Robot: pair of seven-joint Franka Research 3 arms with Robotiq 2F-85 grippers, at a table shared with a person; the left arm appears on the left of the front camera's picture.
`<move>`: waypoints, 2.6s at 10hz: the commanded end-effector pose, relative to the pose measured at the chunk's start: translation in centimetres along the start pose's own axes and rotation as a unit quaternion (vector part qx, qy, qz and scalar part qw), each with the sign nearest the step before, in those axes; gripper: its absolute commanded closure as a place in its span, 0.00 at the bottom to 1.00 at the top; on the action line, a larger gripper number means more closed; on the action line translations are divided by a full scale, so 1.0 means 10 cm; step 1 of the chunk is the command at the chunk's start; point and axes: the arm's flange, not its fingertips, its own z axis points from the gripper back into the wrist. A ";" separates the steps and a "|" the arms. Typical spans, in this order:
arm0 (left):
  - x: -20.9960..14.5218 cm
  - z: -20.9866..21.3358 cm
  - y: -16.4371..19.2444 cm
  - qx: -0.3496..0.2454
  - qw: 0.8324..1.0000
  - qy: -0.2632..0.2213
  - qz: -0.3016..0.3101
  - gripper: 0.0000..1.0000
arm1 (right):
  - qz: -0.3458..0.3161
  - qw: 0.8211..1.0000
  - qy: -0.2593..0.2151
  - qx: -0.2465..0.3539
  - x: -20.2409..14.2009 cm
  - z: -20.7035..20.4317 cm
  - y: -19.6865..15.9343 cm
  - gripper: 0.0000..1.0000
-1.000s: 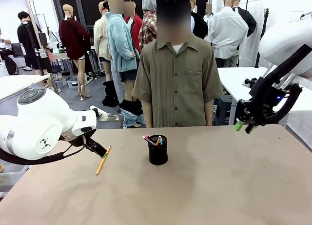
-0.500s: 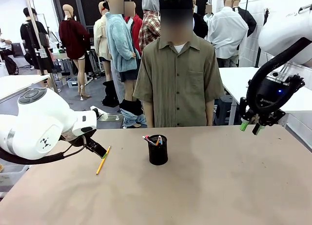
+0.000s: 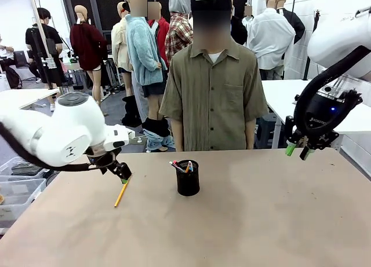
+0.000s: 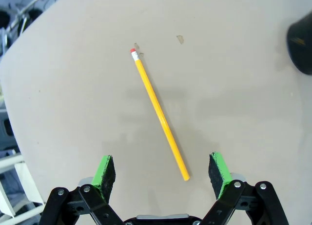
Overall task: Place the pens into the pen holder.
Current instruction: Pick up a writing instrument from the table and place it into the Pen holder.
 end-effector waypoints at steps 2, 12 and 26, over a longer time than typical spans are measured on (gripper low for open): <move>0.38 -0.43 -0.19 -0.009 0.998 0.044 0.043 0.00 | 0.008 1.000 -0.009 0.004 -0.02 -0.04 -0.02 0.55; 0.41 -0.85 0.22 -0.042 0.992 0.076 0.095 0.00 | 0.008 1.000 -0.009 0.004 -0.02 -0.04 -0.02 0.55; 0.36 -0.82 0.22 -0.064 0.992 0.098 0.040 1.00 | 0.008 1.000 -0.009 0.004 -0.02 -0.04 -0.02 0.55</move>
